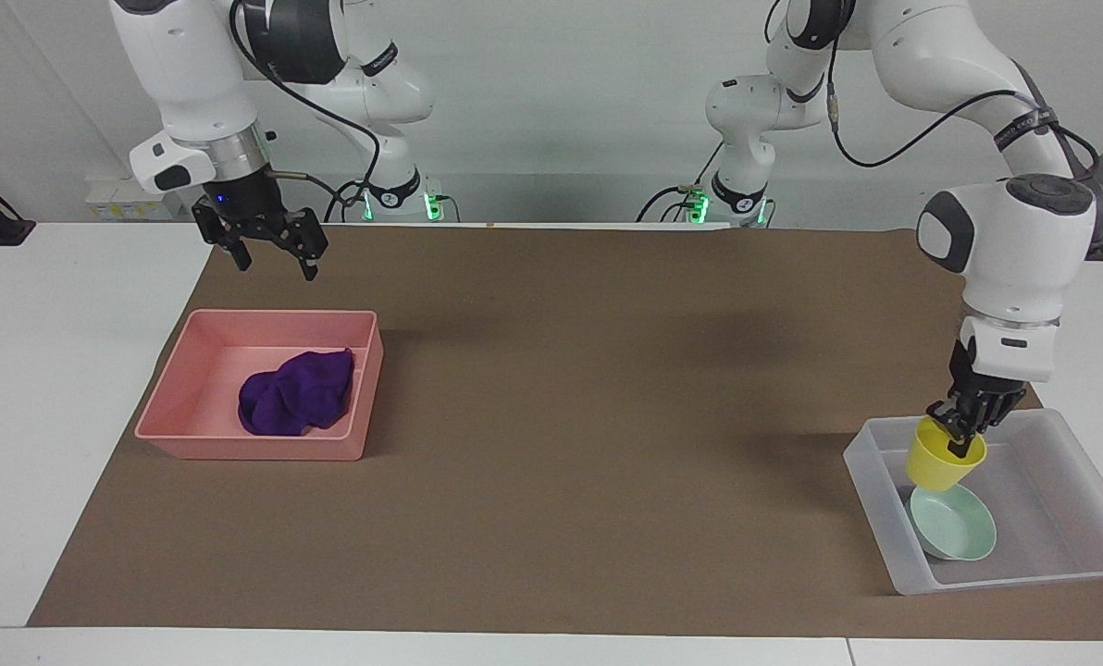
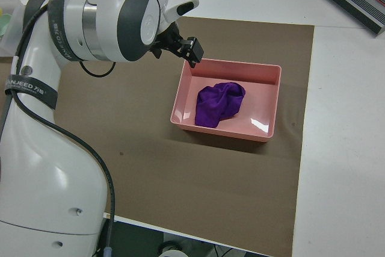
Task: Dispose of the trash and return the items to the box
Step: 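Lower the yellow cup into the green bowl with the left gripper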
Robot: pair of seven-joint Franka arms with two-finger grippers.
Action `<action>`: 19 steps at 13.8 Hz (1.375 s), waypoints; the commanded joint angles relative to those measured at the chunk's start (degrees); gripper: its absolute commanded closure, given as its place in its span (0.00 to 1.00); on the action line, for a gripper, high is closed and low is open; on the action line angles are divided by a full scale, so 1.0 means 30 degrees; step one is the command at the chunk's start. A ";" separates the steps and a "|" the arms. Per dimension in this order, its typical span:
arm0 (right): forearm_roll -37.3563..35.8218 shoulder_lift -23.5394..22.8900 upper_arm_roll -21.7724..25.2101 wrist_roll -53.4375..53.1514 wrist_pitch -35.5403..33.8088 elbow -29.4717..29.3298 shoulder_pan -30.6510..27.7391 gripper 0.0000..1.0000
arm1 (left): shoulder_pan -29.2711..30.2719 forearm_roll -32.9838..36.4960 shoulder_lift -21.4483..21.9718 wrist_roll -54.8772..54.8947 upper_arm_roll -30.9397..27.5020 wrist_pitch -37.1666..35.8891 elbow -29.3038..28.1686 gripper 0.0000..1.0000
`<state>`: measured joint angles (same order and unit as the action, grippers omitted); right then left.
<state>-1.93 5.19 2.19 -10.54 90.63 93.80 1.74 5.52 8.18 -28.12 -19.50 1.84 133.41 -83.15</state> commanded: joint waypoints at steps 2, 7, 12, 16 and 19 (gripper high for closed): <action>-0.0032 0.0026 0.0062 0.1607 -0.1410 -0.0683 -0.0581 0.00 | 0.1057 -0.0267 -0.2461 0.0199 0.0558 0.0321 0.2317 1.00; -0.0061 0.0232 -0.0085 0.1814 -0.1149 -0.0213 -0.0317 0.00 | 0.1704 -0.1117 -0.2493 0.2075 0.0558 0.3459 -0.0258 1.00; 0.0231 0.0319 -0.0085 0.1727 -0.1178 -0.0068 -0.0463 0.00 | 0.1587 -0.1059 -0.2112 0.2162 0.0676 0.2210 -0.0762 0.38; 0.0232 0.0349 -0.0085 0.1697 -0.1178 -0.0008 -0.0464 0.00 | 0.1470 -0.1146 -0.1061 0.6282 0.0646 0.0743 -0.0378 0.00; 0.0203 0.0349 -0.0085 0.1697 -0.1178 -0.0008 -0.0464 0.00 | 0.1149 -0.1204 0.1190 1.0118 0.0646 -0.1540 -0.1224 0.00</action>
<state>-1.88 5.28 2.23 -6.24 87.51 92.85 1.10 9.96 5.38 -30.54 3.97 4.04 133.39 -83.24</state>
